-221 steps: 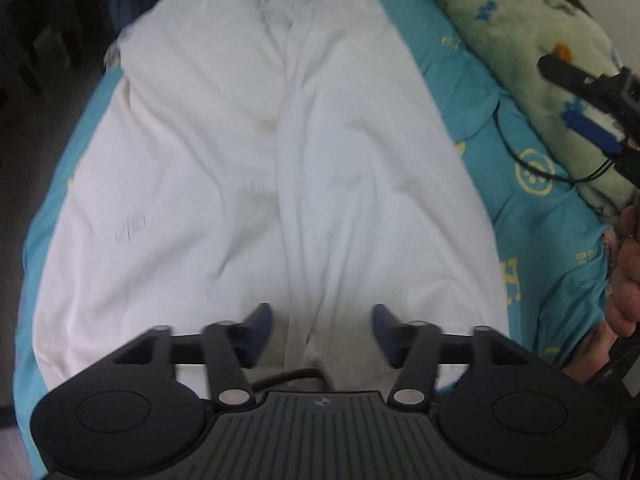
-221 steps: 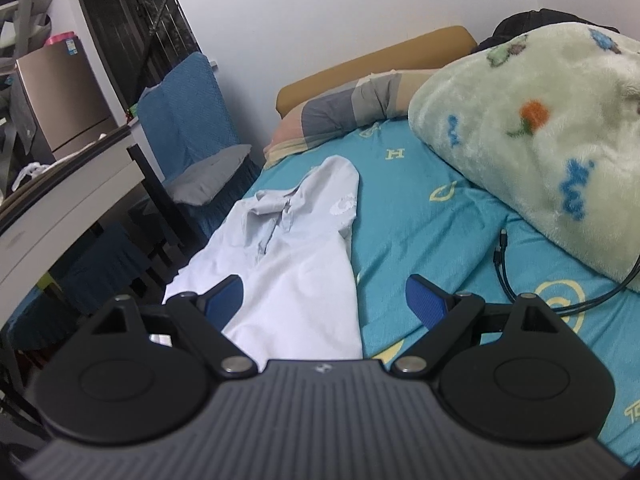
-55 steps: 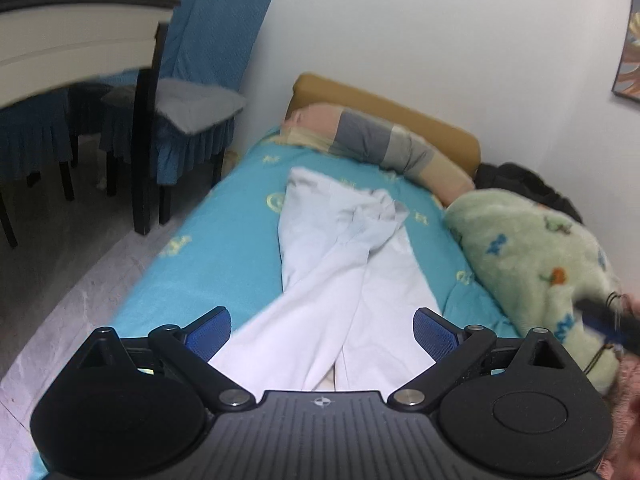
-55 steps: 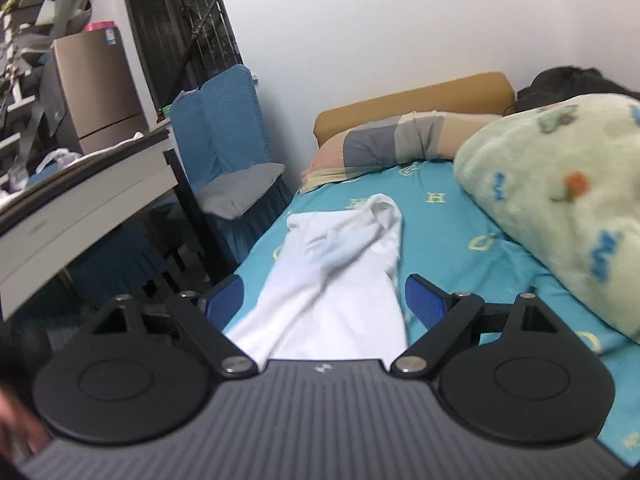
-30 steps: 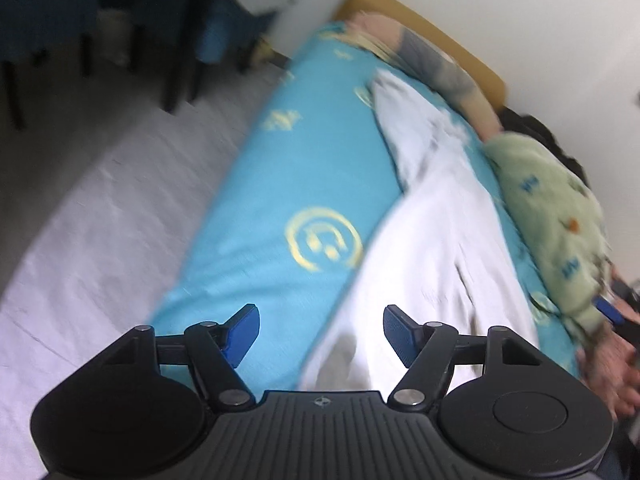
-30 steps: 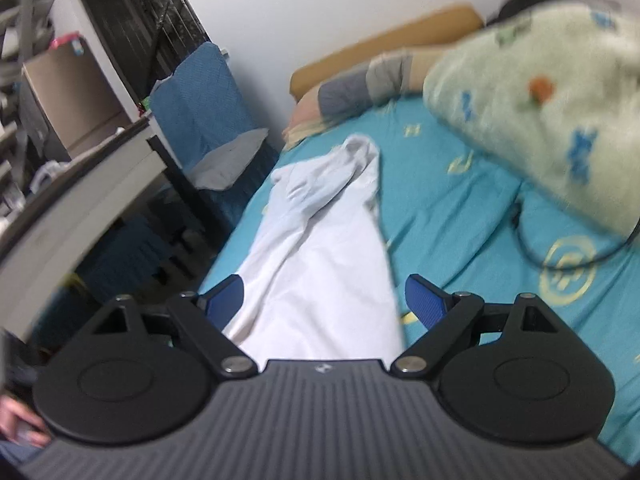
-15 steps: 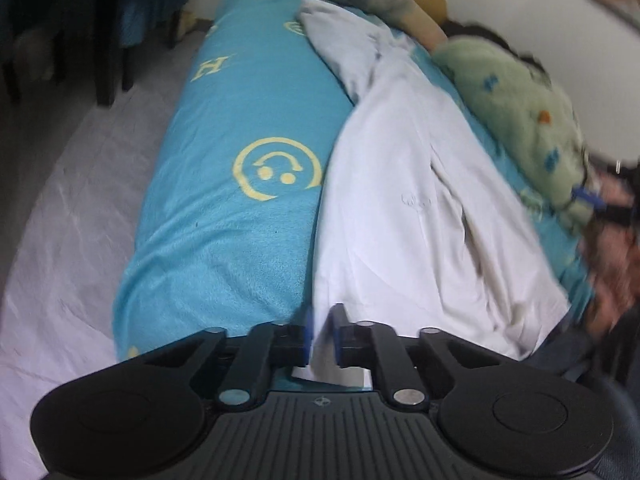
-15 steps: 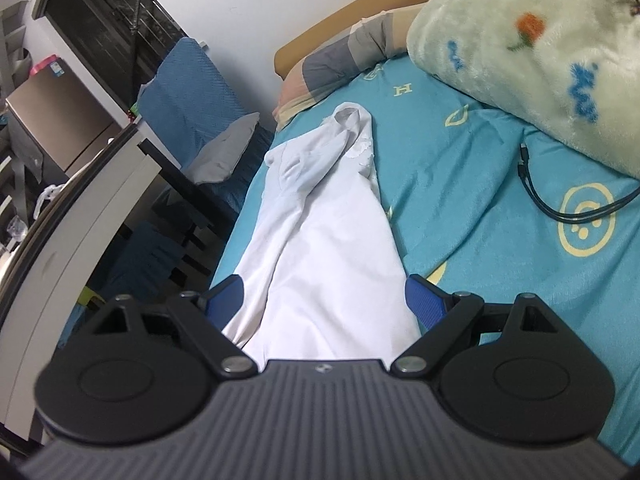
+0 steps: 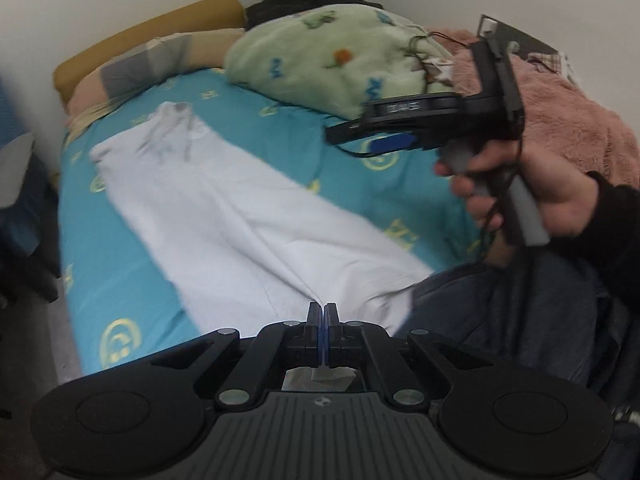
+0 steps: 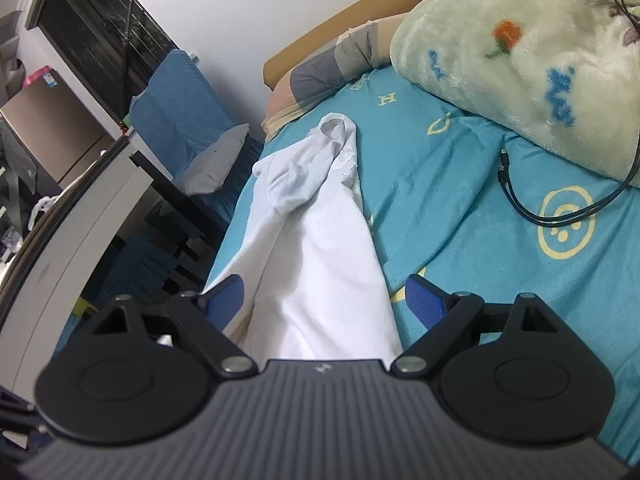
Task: Fold clothes
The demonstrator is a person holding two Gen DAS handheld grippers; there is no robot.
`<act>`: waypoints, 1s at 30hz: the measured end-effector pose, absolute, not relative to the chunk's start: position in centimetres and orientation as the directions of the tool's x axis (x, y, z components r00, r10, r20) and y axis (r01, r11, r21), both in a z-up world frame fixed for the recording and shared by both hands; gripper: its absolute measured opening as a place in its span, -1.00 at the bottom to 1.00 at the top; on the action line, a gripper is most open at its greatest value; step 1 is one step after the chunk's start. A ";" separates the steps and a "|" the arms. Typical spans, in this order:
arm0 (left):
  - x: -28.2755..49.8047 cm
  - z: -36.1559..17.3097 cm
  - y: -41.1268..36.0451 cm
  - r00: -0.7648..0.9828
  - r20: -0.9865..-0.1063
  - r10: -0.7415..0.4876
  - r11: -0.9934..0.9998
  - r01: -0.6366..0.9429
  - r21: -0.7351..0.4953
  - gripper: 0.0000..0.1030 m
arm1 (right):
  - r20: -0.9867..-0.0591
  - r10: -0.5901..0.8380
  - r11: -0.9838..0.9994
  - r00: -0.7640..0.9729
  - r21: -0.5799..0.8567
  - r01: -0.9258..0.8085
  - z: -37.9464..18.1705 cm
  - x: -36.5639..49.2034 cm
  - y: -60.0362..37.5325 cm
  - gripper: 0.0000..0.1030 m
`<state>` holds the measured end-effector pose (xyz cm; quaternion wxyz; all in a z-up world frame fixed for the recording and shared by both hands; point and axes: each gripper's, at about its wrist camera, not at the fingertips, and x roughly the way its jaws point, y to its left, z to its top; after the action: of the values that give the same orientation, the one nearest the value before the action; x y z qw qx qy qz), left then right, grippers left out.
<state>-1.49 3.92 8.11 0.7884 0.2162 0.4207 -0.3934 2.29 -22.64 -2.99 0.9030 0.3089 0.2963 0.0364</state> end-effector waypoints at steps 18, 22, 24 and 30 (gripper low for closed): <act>7.8 -3.8 10.4 0.308 -0.889 -0.338 0.940 0.058 -0.337 0.67 | -0.770 0.336 0.750 0.542 0.567 0.340 -11.1 2.2 -23.0 0.75; 9.4 -7.0 11.3 0.220 -0.919 -0.326 0.936 -0.059 -0.346 0.67 | -0.751 0.376 0.710 0.544 0.610 0.352 -11.6 1.8 -23.0 0.77; 9.8 -8.5 11.0 0.149 -0.935 -0.321 0.938 -0.088 -0.336 0.67 | -0.725 0.437 0.668 0.532 0.658 0.348 -11.9 1.6 -22.8 0.77; 8.6 -9.2 9.0 0.095 -0.932 -0.351 0.934 -0.034 -0.355 0.46 | -0.784 0.493 0.803 0.377 0.577 0.151 -10.3 1.9 -16.4 0.53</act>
<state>8.57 9.04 -9.17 0.7255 -0.1449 0.6638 -0.1094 1.89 -16.38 -10.31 0.7758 0.2940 0.5473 0.1102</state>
